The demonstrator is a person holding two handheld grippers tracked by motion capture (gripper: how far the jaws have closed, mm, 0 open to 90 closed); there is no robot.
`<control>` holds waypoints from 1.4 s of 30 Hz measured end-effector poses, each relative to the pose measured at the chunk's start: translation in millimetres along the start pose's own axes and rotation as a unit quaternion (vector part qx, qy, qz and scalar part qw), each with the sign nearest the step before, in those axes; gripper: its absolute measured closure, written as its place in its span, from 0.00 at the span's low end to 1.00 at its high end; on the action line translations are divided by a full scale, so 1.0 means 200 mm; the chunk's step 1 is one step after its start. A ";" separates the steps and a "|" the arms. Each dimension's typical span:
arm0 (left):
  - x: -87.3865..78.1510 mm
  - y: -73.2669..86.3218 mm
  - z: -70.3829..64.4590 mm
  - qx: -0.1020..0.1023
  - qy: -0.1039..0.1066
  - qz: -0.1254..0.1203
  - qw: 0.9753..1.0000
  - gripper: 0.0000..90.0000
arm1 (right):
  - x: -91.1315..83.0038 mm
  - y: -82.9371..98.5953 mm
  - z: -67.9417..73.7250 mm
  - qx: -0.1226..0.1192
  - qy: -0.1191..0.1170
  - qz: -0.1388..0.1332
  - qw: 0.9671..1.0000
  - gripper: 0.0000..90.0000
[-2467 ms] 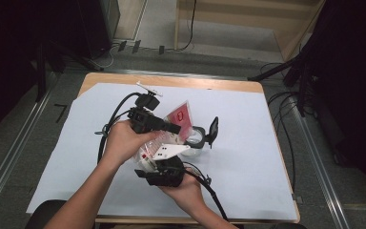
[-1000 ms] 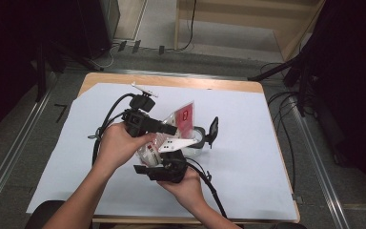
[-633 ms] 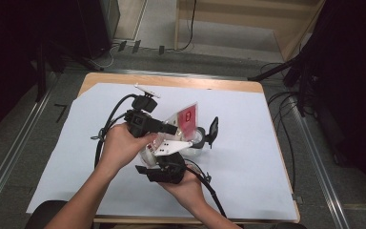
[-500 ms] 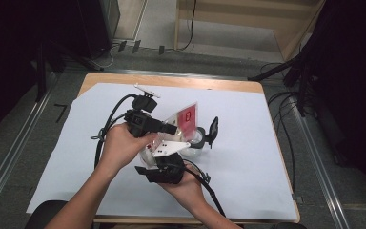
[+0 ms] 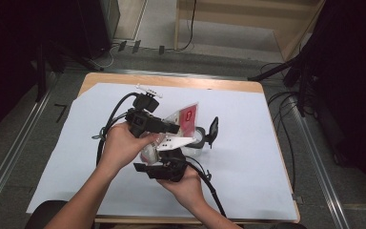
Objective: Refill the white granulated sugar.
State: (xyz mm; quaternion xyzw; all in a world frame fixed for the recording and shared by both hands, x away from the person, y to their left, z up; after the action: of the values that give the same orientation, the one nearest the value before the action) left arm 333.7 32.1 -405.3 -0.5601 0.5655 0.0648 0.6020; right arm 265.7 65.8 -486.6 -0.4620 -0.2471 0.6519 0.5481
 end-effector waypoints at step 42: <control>0.01 -0.05 0.02 -0.017 0.002 0.003 1.000 0.79 | -0.01 -0.04 0.00 -0.014 -0.016 0.005 1.000 0.69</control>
State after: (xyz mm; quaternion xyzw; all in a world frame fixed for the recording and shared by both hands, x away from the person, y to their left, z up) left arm 344.1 31.4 -402.6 -0.5687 0.5668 0.0753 0.5913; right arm 268.8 66.5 -480.0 -0.4603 -0.2627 0.6583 0.5345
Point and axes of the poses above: each handheld gripper's, and its own axes: x roughly forward along the jaws, y roughly out of its underside, z roughly to its left, the point moved 10 cm from there along x, roughly forward along the jaws, and after that the axes turned 11 degrees about -y, right-handed, at the moved point
